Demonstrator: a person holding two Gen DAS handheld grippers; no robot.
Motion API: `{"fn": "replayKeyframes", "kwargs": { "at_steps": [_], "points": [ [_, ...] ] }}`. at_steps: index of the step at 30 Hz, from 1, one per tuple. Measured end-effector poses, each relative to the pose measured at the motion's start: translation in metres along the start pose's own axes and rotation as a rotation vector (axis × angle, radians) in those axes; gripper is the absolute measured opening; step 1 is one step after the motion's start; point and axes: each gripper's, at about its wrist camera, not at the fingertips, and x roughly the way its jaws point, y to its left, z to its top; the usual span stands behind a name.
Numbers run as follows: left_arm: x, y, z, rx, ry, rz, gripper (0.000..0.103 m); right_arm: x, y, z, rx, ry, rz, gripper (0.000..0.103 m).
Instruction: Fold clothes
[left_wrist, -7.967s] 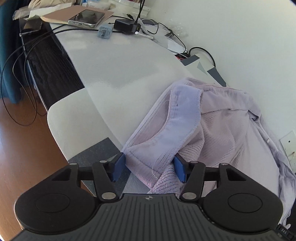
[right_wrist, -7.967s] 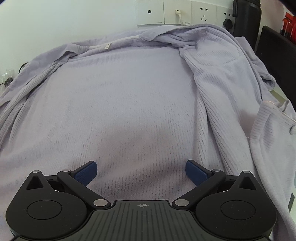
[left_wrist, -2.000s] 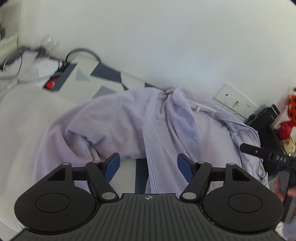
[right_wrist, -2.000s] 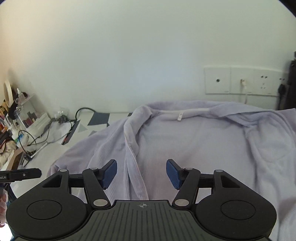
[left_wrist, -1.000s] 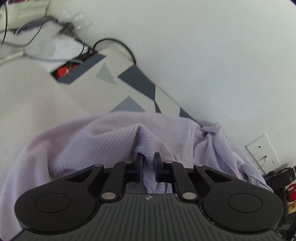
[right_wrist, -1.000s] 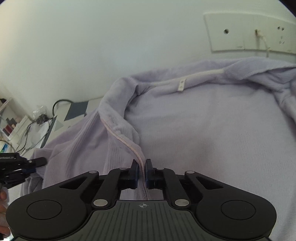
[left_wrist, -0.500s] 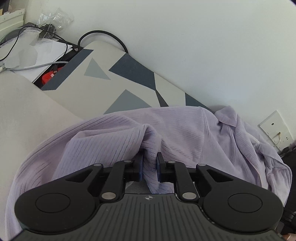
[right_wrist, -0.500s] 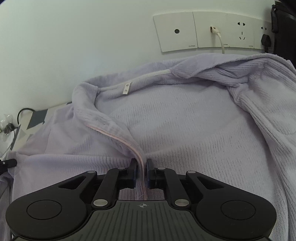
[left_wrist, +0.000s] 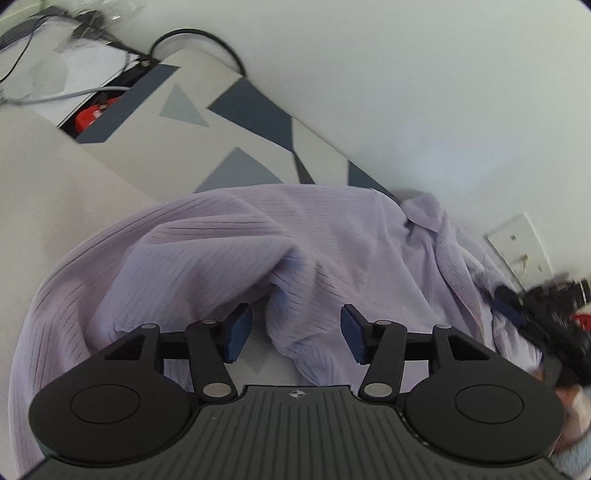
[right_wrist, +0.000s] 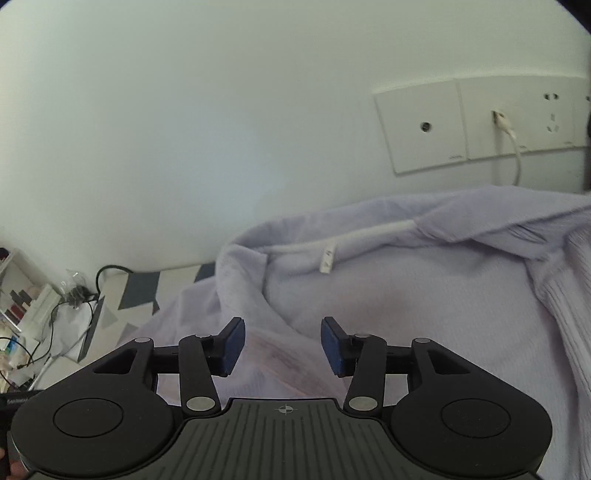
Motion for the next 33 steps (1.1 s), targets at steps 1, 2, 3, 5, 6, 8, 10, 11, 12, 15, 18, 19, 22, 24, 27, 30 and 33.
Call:
{"fn": "replayKeyframes", "kwargs": {
  "at_steps": [1,2,3,5,6,8,10,11,12,15,18,19,22,24,27,30,33],
  "points": [
    [-0.006,-0.01,-0.002,0.062,0.009,0.002,0.054,0.011,0.007,0.005,-0.016,0.0,0.009,0.042],
    [-0.012,-0.021,-0.003,0.125,0.018,0.004,0.053,0.021,0.013,0.009,-0.03,0.003,0.017,0.041],
    [-0.02,-0.031,-0.004,0.195,0.014,0.007,0.052,0.031,0.017,0.011,-0.037,0.016,0.02,0.038],
    [-0.031,-0.05,-0.002,0.325,0.004,0.023,0.041,0.049,0.024,0.01,-0.055,0.039,0.016,0.035],
    [-0.027,-0.055,0.006,0.364,-0.005,0.038,0.039,0.057,0.026,0.009,-0.063,0.05,0.013,0.034],
    [-0.019,-0.066,0.022,0.441,-0.022,0.069,0.039,0.068,0.027,0.006,-0.068,0.067,0.008,0.032],
    [0.002,-0.073,0.039,0.503,-0.027,0.127,0.049,0.076,0.025,0.002,-0.072,0.081,0.002,0.022],
    [0.019,-0.074,0.047,0.527,-0.024,0.168,0.052,0.077,0.025,0.001,-0.076,0.08,-0.001,0.016],
    [0.033,-0.072,0.052,0.547,-0.016,0.196,0.053,0.078,0.024,-0.001,-0.08,0.08,-0.005,0.015],
    [0.076,-0.066,0.066,0.605,0.006,0.282,0.053,0.08,0.023,-0.003,-0.091,0.077,-0.01,0.014],
    [0.102,-0.058,0.076,0.611,0.033,0.292,0.053,0.081,0.021,-0.001,-0.103,0.08,-0.011,0.014],
    [0.108,-0.054,0.079,0.6,0.049,0.27,0.057,0.082,0.02,-0.001,-0.104,0.083,-0.013,0.014],
    [0.112,-0.047,0.084,0.593,0.056,0.233,0.063,0.085,0.018,0.0,-0.098,0.093,-0.021,0.014],
    [0.114,-0.047,0.084,0.609,0.059,0.216,0.062,0.087,0.019,0.0,-0.102,0.101,-0.03,0.014],
    [0.113,-0.055,0.077,0.657,0.074,0.158,0.008,0.088,0.025,0.001,-0.132,0.107,-0.049,0.014],
    [0.11,-0.067,0.068,0.698,0.018,0.236,0.007,0.084,0.03,0.004,-0.14,0.1,-0.051,0.013],
    [0.096,-0.064,0.077,0.654,-0.104,0.277,0.007,0.072,0.03,0.007,-0.146,0.015,-0.084,0.009]
  ]
}}
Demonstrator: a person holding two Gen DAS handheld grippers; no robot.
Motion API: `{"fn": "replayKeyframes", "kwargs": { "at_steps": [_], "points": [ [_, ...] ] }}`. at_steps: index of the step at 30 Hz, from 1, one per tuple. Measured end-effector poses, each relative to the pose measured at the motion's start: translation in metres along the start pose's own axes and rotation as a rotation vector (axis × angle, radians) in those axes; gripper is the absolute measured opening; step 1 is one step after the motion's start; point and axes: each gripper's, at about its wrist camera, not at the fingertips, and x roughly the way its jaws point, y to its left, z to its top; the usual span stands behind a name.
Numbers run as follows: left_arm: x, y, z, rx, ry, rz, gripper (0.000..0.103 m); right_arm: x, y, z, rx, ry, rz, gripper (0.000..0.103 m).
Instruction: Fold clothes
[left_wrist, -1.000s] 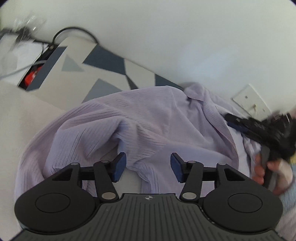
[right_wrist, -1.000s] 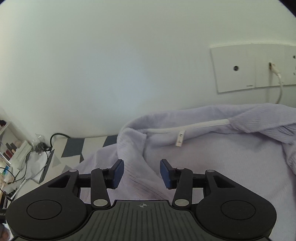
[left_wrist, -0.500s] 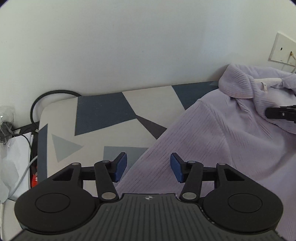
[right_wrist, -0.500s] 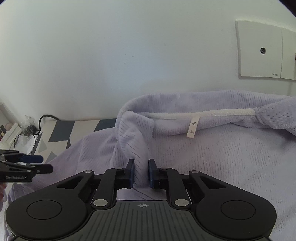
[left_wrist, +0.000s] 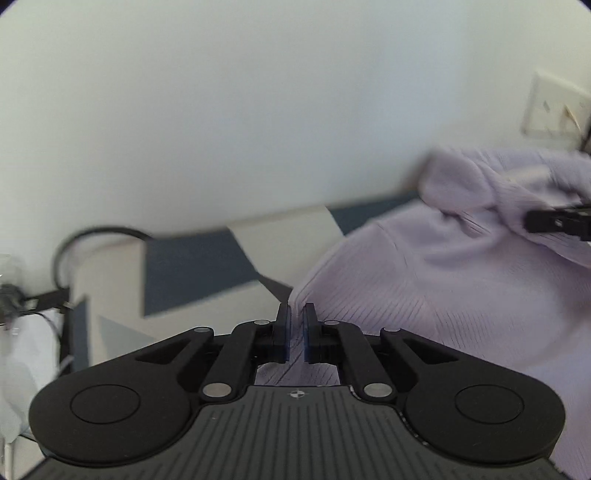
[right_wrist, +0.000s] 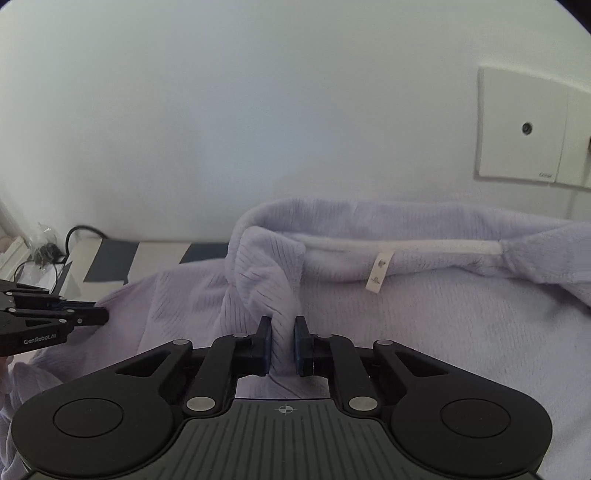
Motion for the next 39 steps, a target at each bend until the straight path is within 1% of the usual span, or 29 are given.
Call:
{"fn": "replayKeyframes", "kwargs": {
  "at_steps": [1,2,3,5,7,9,10,11,13,14,15,17,19,21,23,27,28,29,30,31,32,34,35,36,38,39],
  "points": [
    [-0.001,0.007,0.001,-0.036,-0.022,0.012,0.007,-0.004,-0.004,0.002,0.012,-0.048,-0.025,0.009],
    [0.004,0.011,0.002,-0.056,-0.008,0.011,0.007,-0.005,-0.01,0.004,0.039,-0.075,-0.037,0.008],
    [0.01,0.006,0.0,-0.032,-0.001,0.029,0.007,-0.001,-0.018,0.006,0.078,-0.071,-0.039,0.008],
    [0.021,-0.002,-0.004,0.015,0.014,0.065,0.007,0.015,-0.028,0.008,0.127,-0.022,-0.041,0.008],
    [0.03,-0.008,-0.006,0.005,0.022,0.086,0.008,0.027,-0.027,0.007,0.095,0.0,-0.067,0.008],
    [0.034,-0.009,-0.005,-0.016,-0.001,0.105,0.01,0.034,-0.026,0.006,0.055,0.005,-0.088,0.01],
    [0.036,-0.01,-0.004,-0.01,-0.005,0.118,0.017,0.035,-0.027,0.007,0.053,0.005,-0.087,0.01],
    [0.037,-0.01,-0.002,0.001,-0.002,0.126,0.02,0.035,-0.03,0.008,0.07,0.008,-0.086,0.013],
    [0.035,-0.005,0.002,0.011,0.014,0.13,0.054,0.034,-0.036,0.01,0.103,0.015,-0.082,0.024],
    [0.033,-0.002,0.003,0.014,0.02,0.126,0.057,0.029,-0.04,0.01,0.12,0.016,-0.075,0.036],
    [0.026,0.003,0.002,0.001,0.01,0.112,0.058,0.023,-0.043,0.009,0.132,0.015,-0.066,0.038],
    [0.01,0.011,0.0,-0.024,-0.011,0.084,0.058,0.003,-0.049,0.003,0.123,-0.001,-0.043,0.038],
    [-0.016,0.011,-0.009,-0.027,-0.035,0.027,0.057,-0.018,-0.056,-0.006,0.121,-0.005,-0.015,0.038],
    [-0.042,0.011,-0.018,-0.029,-0.057,-0.03,0.057,-0.039,-0.062,-0.021,0.12,0.017,0.018,0.038],
    [-0.059,0.0,-0.034,-0.043,-0.045,-0.094,0.058,-0.052,-0.065,-0.035,0.11,0.044,0.023,0.038],
    [-0.094,-0.022,-0.065,-0.07,-0.02,-0.222,0.058,-0.07,-0.077,-0.057,0.177,0.052,0.015,0.038],
    [-0.093,-0.028,-0.071,-0.065,-0.005,-0.228,0.059,-0.074,-0.077,-0.061,0.189,0.047,0.016,0.038],
    [-0.093,-0.034,-0.078,-0.061,0.01,-0.235,0.059,-0.076,-0.075,-0.064,0.187,0.05,0.02,0.037],
    [-0.092,-0.04,-0.084,-0.056,0.026,-0.239,0.059,-0.074,-0.071,-0.064,0.166,0.062,0.023,0.029],
    [-0.089,-0.043,-0.089,-0.05,0.037,-0.225,0.059,-0.07,-0.066,-0.063,0.132,0.079,0.018,0.02],
    [-0.087,-0.046,-0.093,-0.045,0.048,-0.21,0.059,-0.063,-0.062,-0.062,0.099,0.096,0.001,0.007],
    [-0.085,-0.045,-0.1,-0.069,0.05,-0.182,0.059,-0.059,-0.058,-0.06,0.077,0.093,-0.032,0.007],
    [-0.085,-0.042,-0.103,-0.089,0.049,-0.167,0.059,-0.058,-0.058,-0.059,0.079,0.086,-0.052,0.006],
    [-0.085,-0.039,-0.106,-0.107,0.054,-0.146,0.059,-0.056,-0.058,-0.058,0.081,0.079,-0.072,0.003],
    [-0.084,-0.032,-0.111,-0.141,0.075,-0.112,0.059,-0.052,-0.058,-0.057,0.075,0.077,-0.116,0.002],
    [-0.087,-0.029,-0.113,-0.162,0.078,-0.117,0.059,-0.051,-0.059,-0.058,0.079,0.079,-0.133,0.002]
  ]
}}
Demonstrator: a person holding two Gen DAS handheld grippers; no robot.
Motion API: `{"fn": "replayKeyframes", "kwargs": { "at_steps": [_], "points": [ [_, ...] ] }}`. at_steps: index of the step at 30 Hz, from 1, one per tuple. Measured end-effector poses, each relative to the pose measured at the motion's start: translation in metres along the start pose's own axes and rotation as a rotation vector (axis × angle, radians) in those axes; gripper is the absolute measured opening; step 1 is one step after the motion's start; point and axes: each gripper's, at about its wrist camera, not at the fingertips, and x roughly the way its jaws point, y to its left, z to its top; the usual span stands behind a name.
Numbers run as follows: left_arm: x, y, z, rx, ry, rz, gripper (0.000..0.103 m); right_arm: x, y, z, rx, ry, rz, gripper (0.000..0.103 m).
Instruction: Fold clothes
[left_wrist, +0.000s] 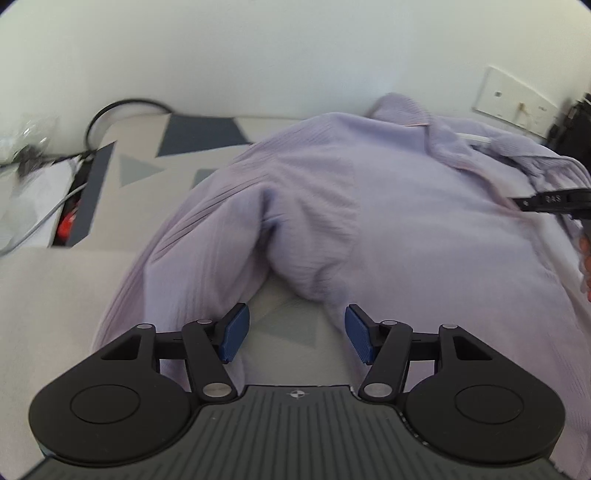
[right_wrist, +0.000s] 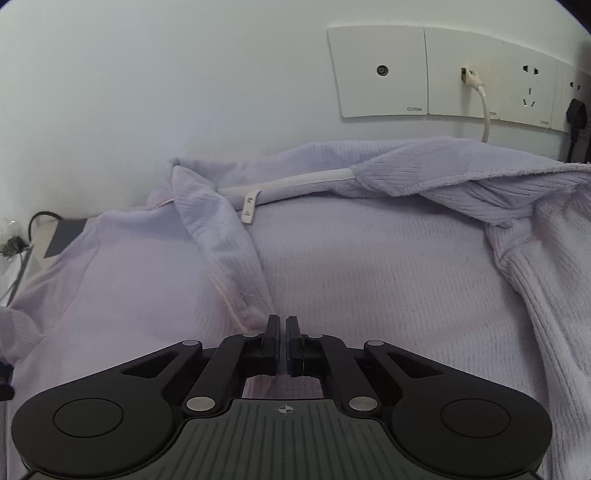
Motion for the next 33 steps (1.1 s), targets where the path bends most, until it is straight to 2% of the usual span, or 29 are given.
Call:
{"fn": "replayKeyframes", "kwargs": {
  "at_steps": [1,3,6,9,14,18,21,24,28,31,33],
  "points": [
    [-0.003,0.003,-0.002,-0.021,0.003,-0.006,0.059,-0.002,-0.002,-0.001,0.017,0.003,0.005,0.003],
    [-0.012,0.007,-0.008,-0.054,0.01,-0.031,0.059,-0.008,-0.005,-0.003,0.048,0.006,0.015,0.015],
    [-0.027,0.01,-0.022,-0.089,0.021,-0.089,0.064,-0.036,-0.011,-0.015,0.063,-0.035,0.015,0.027],
    [-0.04,0.011,-0.043,-0.109,0.042,-0.129,0.065,-0.075,-0.024,-0.037,0.099,-0.052,-0.013,0.028],
    [-0.067,0.003,-0.074,-0.045,0.022,-0.151,0.068,-0.16,-0.05,-0.091,0.212,-0.098,-0.102,0.029],
    [-0.086,-0.002,-0.1,-0.046,0.035,-0.26,0.068,-0.244,-0.065,-0.148,0.266,-0.116,-0.208,0.033],
    [-0.099,-0.01,-0.121,-0.034,0.051,-0.299,0.068,-0.3,-0.073,-0.192,0.301,-0.115,-0.281,0.034],
    [-0.114,-0.017,-0.14,-0.025,0.066,-0.309,0.068,-0.346,-0.081,-0.233,0.346,-0.117,-0.325,0.034],
    [-0.136,-0.025,-0.168,-0.016,0.077,-0.284,0.069,-0.379,-0.091,-0.27,0.375,-0.123,-0.347,0.035],
    [-0.147,-0.033,-0.195,-0.054,0.098,-0.28,0.071,-0.386,-0.102,-0.29,0.411,-0.124,-0.294,0.035],
    [-0.152,-0.039,-0.218,-0.091,0.107,-0.25,0.071,-0.378,-0.104,-0.298,0.405,-0.109,-0.236,0.036]
  ]
}}
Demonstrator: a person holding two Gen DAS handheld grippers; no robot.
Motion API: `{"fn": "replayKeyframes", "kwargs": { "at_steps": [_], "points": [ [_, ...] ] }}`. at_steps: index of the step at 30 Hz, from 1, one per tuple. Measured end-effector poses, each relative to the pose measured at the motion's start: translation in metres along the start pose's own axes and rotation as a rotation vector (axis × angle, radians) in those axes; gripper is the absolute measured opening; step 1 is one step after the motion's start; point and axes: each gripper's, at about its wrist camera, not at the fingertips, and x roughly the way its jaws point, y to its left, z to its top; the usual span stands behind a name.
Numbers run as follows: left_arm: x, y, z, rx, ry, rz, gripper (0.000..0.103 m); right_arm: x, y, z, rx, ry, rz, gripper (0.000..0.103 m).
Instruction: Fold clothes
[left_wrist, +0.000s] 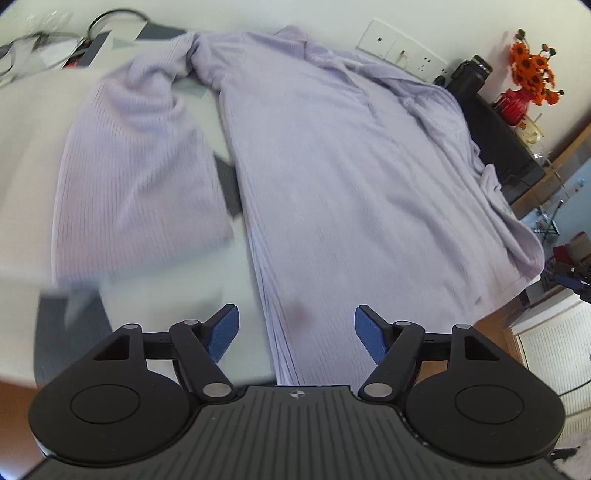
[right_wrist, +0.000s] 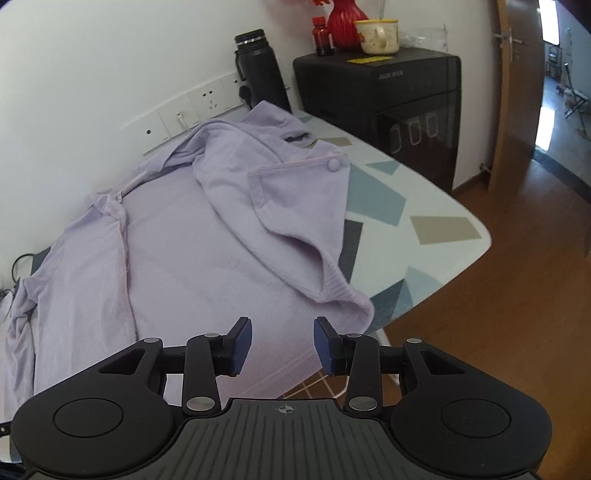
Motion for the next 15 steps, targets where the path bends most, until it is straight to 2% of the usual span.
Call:
{"fn": "replayKeyframes", "kwargs": {
  "at_steps": [2,3,6,7,9,11,12,14,15],
  "points": [
    [0.0,-0.006,-0.023,-0.045,-0.024,0.032,0.071,0.013,0.005,-0.009,-0.026,0.033,0.058,0.036],
    [-0.001,-0.01,-0.033,-0.062,-0.048,0.046,0.076,0.02,0.011,-0.015,-0.039,0.051,0.084,0.036],
    [0.003,-0.027,-0.045,-0.052,-0.059,0.082,0.078,0.041,0.03,-0.033,-0.08,0.105,0.162,0.038],
    [0.005,-0.033,-0.047,-0.038,-0.043,0.091,0.078,0.047,0.036,-0.039,-0.095,0.119,0.187,0.041],
    [0.011,-0.042,-0.052,-0.025,-0.043,0.125,0.076,0.054,0.052,-0.048,-0.126,0.116,0.209,0.053],
    [0.019,-0.044,-0.059,-0.05,-0.04,0.187,0.046,0.061,0.069,-0.056,-0.156,0.116,0.224,0.055],
    [0.02,-0.039,-0.061,-0.097,-0.047,0.183,0.029,0.065,0.078,-0.059,-0.185,0.13,0.224,0.055],
    [0.021,-0.03,-0.067,-0.188,-0.062,0.174,0.023,0.074,0.096,-0.064,-0.246,0.159,0.225,0.055],
    [0.019,-0.027,-0.069,-0.206,-0.073,0.164,0.015,0.077,0.104,-0.067,-0.286,0.165,0.223,0.054]
  ]
}}
